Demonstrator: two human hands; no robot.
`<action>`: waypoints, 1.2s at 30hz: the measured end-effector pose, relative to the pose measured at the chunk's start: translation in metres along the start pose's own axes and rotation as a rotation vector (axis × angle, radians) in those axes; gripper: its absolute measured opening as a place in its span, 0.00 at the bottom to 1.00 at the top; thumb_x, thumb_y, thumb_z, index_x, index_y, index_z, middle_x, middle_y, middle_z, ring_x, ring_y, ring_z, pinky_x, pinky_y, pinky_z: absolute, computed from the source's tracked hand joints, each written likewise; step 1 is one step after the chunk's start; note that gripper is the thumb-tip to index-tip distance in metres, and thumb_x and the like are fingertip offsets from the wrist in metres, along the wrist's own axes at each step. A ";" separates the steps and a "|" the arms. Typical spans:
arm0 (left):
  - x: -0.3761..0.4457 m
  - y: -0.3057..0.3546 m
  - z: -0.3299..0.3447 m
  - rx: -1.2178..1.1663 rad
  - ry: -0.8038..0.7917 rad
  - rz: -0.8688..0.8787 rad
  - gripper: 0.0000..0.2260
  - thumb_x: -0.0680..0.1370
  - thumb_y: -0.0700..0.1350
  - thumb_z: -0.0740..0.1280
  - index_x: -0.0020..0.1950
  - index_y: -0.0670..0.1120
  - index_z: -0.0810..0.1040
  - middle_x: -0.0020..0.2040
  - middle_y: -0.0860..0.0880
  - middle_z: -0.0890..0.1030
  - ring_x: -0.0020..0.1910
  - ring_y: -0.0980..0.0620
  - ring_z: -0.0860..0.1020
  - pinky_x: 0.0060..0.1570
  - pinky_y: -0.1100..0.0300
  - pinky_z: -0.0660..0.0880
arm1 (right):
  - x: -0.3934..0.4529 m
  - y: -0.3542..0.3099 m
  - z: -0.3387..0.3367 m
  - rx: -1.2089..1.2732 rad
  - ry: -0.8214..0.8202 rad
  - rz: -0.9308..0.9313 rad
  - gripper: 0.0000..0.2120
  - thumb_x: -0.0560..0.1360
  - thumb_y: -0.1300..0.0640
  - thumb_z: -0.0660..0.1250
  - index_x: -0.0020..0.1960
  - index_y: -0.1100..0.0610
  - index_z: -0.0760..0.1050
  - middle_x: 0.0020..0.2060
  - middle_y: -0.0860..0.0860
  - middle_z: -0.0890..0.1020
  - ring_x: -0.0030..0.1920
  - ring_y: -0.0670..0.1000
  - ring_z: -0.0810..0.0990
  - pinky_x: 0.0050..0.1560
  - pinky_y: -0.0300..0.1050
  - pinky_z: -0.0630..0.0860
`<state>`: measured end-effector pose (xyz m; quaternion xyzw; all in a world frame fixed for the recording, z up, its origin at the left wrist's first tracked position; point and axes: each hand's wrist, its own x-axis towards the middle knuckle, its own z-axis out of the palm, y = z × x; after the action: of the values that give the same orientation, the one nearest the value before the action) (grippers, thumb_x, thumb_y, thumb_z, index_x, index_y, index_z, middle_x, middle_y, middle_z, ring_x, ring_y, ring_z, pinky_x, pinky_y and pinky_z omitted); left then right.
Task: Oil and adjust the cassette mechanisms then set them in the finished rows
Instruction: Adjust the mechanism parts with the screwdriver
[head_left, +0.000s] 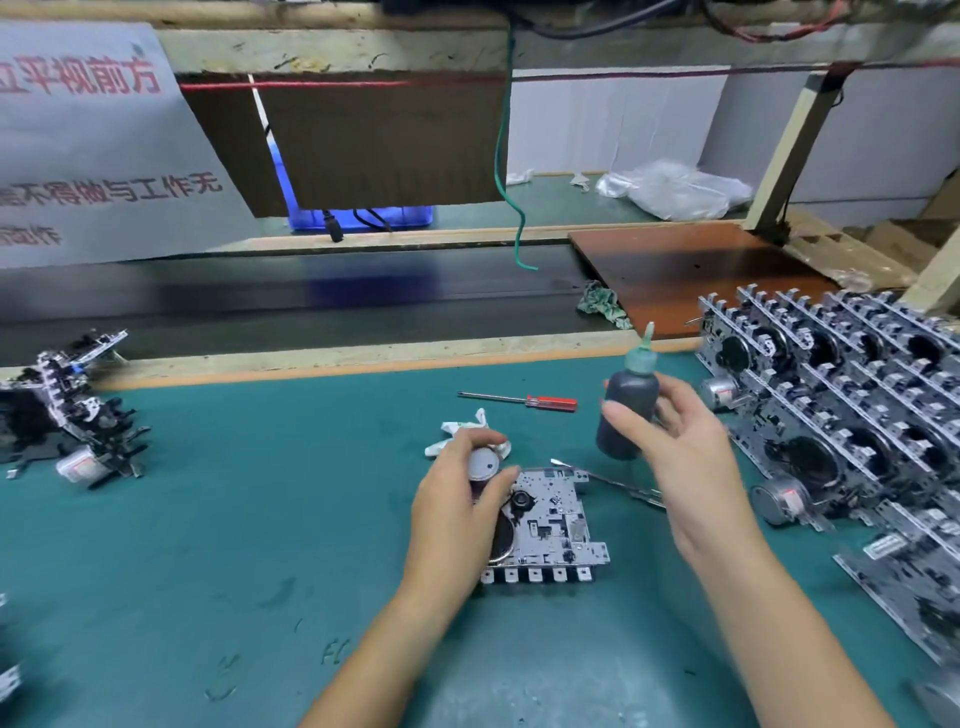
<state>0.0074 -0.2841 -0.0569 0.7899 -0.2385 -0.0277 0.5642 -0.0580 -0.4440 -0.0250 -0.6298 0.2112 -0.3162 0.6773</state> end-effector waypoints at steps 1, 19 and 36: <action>0.002 0.000 -0.002 -0.014 -0.019 -0.023 0.10 0.74 0.41 0.71 0.50 0.53 0.75 0.47 0.59 0.80 0.45 0.60 0.77 0.44 0.73 0.69 | 0.004 0.002 -0.001 -0.030 -0.022 -0.008 0.17 0.71 0.66 0.71 0.56 0.52 0.72 0.51 0.48 0.81 0.45 0.36 0.80 0.43 0.27 0.73; 0.024 -0.023 -0.030 -0.193 -0.413 -0.120 0.09 0.70 0.43 0.75 0.50 0.49 0.84 0.48 0.51 0.84 0.48 0.57 0.81 0.53 0.60 0.76 | -0.020 0.005 0.000 -1.317 -0.897 -0.271 0.60 0.57 0.27 0.70 0.77 0.49 0.45 0.75 0.41 0.52 0.74 0.42 0.49 0.73 0.38 0.50; 0.005 -0.018 -0.013 -0.955 -0.744 -0.551 0.55 0.62 0.77 0.57 0.66 0.30 0.69 0.52 0.37 0.72 0.34 0.46 0.74 0.38 0.58 0.71 | -0.034 0.011 -0.001 0.095 -1.052 0.459 0.43 0.55 0.46 0.81 0.63 0.64 0.69 0.55 0.54 0.80 0.56 0.52 0.79 0.58 0.45 0.75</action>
<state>0.0220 -0.2701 -0.0670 0.4229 -0.1683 -0.5441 0.7048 -0.0806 -0.4211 -0.0395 -0.6092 -0.0372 0.1856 0.7701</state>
